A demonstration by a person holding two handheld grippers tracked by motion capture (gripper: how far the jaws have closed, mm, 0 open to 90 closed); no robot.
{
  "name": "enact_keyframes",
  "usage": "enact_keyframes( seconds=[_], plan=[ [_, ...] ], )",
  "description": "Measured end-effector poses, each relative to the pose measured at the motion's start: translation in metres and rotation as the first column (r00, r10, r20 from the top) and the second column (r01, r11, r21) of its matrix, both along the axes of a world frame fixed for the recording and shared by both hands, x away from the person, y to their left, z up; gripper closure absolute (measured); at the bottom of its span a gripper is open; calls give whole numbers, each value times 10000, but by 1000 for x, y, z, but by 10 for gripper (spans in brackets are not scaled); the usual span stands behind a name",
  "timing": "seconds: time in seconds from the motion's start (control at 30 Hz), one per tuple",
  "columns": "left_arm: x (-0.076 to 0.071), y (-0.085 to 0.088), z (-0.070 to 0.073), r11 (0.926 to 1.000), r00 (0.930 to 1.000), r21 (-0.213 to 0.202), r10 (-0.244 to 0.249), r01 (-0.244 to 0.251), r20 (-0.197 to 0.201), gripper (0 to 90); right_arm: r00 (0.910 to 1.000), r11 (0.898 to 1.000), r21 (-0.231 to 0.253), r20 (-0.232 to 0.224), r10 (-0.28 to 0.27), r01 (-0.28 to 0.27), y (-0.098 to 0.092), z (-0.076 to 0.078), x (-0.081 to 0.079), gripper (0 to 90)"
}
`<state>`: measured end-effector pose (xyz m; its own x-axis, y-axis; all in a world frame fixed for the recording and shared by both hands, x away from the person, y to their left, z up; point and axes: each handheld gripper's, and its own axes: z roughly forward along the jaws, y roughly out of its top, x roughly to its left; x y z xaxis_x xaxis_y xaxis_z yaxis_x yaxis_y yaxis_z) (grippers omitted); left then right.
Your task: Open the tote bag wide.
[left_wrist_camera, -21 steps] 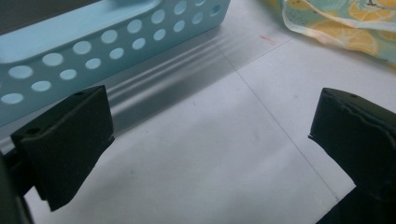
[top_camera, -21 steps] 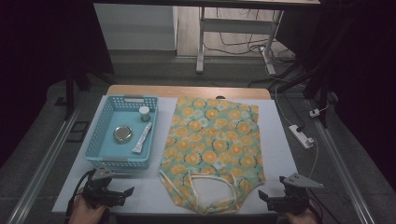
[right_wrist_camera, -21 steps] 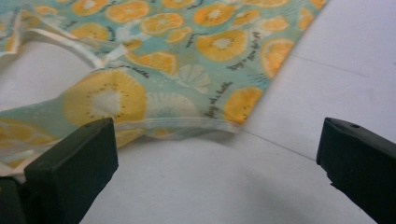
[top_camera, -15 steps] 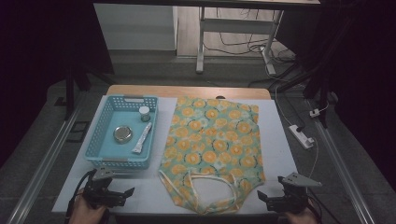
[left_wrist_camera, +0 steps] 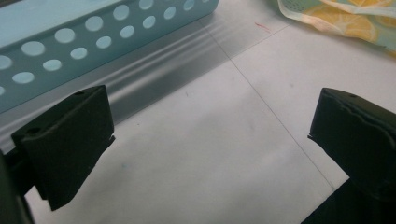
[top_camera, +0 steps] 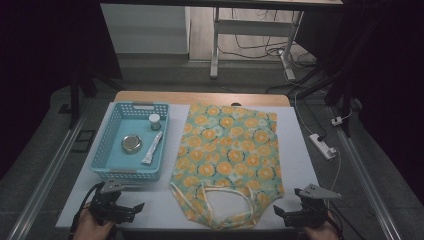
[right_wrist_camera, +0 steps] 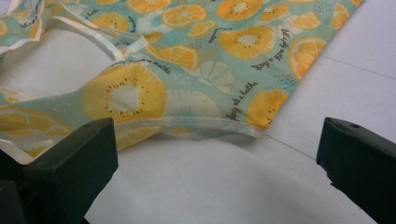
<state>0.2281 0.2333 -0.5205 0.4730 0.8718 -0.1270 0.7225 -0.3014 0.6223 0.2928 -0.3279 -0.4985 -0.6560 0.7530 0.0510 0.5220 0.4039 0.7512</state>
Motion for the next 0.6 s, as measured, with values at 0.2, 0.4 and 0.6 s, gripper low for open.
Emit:
enact_keyframes(
  seconds=[0.2,0.4,0.6],
  plan=[
    [1,3,-1,9997,9999,-249,-29,27,-110,4,10000,10000,-32,-34,1,-1,1,0,1,0],
    [1,3,-1,9996,9999,-280,-50,46,-149,6,10000,10000,17,39,-84,84,1,1,0,0],
    [1,4,-1,9995,9999,-321,-60,55,-149,7,9999,9996,280,115,-29,26,2,4,-2,0]
  ],
)
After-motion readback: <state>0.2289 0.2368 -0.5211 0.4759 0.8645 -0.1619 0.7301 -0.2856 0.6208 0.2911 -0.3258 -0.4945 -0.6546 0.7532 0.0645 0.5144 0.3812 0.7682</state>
